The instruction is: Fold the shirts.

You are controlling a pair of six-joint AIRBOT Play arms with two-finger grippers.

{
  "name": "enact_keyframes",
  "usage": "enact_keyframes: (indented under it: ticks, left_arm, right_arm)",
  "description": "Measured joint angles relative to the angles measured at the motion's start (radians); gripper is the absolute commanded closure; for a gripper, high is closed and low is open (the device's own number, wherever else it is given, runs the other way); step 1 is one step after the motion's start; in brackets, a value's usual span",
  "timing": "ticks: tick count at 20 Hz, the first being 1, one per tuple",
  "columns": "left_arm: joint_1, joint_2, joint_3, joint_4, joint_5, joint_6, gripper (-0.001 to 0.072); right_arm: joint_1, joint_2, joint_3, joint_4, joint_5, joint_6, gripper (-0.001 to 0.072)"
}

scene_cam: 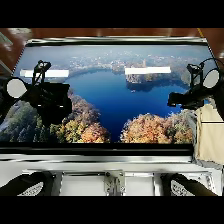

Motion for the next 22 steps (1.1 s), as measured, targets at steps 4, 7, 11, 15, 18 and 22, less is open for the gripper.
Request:
enact_keyframes:
  ticks: [4,7,11,15,18,22]
  left_arm:
    - [0.000,-0.009,0.000,-0.012,0.106,-0.001,-0.0010]
    - [0.002,-0.016,0.000,-0.022,0.153,-0.002,-0.0010]
    - [0.089,-0.084,0.044,0.051,0.177,-0.072,-0.0011]
    - [0.269,-0.230,0.117,0.080,0.074,-0.115,-0.0011]
    - [0.384,-0.335,0.137,0.013,0.014,-0.138,-0.0011]
    - [0.443,-0.429,0.143,-0.043,0.036,-0.150,-0.0011]
  right_arm:
    - [-0.001,0.000,0.000,-0.008,-0.014,0.000,0.0037]
    - [-0.002,0.000,0.000,-0.016,-0.019,-0.006,0.0036]
    - [-0.002,-0.001,0.000,-0.017,-0.019,-0.031,0.0036]
    - [-0.002,-0.001,0.000,-0.005,-0.018,-0.050,0.0036]
    - [-0.002,-0.001,0.000,0.008,-0.018,-0.056,0.0036]
    - [-0.002,-0.001,0.000,0.014,-0.026,-0.059,0.0036]
